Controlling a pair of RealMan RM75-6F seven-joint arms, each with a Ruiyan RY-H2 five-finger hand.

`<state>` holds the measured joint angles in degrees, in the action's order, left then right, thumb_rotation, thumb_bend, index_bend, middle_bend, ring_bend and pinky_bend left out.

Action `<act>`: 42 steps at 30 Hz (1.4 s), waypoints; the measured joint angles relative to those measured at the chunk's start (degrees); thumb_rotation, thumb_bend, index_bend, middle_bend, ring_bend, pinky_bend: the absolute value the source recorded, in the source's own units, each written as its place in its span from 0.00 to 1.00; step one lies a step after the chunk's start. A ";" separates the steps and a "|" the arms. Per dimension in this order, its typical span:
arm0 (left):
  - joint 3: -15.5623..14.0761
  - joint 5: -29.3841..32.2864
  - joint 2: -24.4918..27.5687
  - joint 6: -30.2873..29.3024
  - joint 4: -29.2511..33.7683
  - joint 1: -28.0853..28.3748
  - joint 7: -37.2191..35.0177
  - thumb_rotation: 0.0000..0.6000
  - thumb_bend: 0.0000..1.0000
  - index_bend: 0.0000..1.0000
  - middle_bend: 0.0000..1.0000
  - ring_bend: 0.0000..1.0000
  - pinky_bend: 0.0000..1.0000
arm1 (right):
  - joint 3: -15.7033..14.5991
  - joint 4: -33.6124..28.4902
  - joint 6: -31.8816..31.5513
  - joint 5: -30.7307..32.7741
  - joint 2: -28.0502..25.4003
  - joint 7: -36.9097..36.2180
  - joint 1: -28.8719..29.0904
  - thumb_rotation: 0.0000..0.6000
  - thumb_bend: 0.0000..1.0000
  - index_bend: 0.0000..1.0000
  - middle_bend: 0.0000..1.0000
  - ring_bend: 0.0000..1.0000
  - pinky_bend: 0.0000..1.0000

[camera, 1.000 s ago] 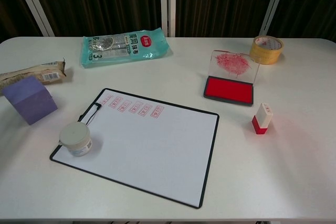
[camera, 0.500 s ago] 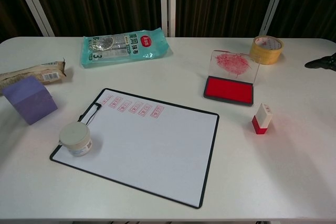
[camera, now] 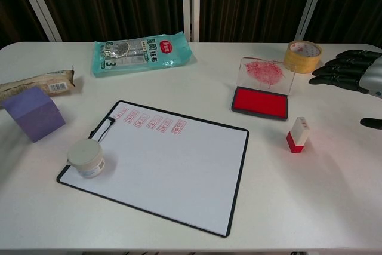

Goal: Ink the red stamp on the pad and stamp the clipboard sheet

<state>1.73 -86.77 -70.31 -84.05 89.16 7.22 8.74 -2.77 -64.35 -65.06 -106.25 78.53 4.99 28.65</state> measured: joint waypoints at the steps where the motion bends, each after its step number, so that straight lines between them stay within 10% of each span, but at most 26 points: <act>1: 0.02 0.02 0.00 -0.01 0.01 0.00 0.05 1.00 0.00 0.11 0.17 0.12 0.21 | -0.27 0.54 0.07 -0.22 0.33 -0.76 0.33 1.00 0.23 0.00 0.01 0.00 0.00; 42: -0.10 0.75 0.17 0.50 -0.63 -0.14 -0.50 1.00 0.00 0.11 0.17 0.12 0.21 | -5.91 3.49 2.12 1.45 5.10 -8.05 5.21 1.00 0.32 0.22 0.00 0.00 0.00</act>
<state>1.63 -86.03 -70.14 -83.55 88.53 7.09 8.24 -8.68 -60.86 -62.93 -104.81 83.64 -3.06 33.85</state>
